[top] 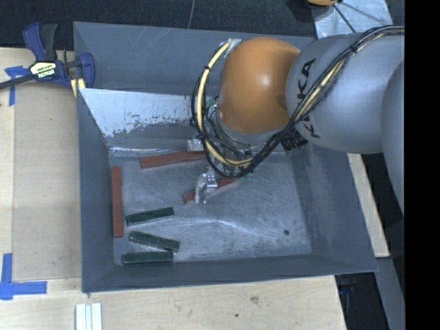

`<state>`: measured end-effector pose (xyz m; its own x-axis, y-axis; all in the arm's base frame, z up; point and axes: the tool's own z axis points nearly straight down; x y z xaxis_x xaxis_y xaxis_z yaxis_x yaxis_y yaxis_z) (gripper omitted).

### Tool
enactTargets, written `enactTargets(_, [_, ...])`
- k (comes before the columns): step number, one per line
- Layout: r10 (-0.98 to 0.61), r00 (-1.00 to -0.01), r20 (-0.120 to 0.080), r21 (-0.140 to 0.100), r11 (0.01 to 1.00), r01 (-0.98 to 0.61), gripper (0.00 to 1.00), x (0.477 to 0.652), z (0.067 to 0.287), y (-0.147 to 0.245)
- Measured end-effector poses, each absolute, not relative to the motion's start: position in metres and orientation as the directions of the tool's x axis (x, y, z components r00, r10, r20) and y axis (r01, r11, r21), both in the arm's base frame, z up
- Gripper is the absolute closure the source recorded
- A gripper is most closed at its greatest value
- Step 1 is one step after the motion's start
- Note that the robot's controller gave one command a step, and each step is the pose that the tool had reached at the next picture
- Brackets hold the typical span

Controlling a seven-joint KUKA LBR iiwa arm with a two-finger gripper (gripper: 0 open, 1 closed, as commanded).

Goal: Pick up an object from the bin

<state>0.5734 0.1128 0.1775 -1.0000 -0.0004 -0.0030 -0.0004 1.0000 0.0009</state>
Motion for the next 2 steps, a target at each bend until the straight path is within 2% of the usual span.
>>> enactTargets(1, [-0.089, -0.996, -0.024, 0.003, 0.996, -0.090, 1.00, 0.5679, 0.0768, 0.1198])
enactTargets(2, [-0.089, -0.996, -0.024, 0.003, 0.996, -0.089, 1.00, 0.5679, 0.0768, 0.1198])
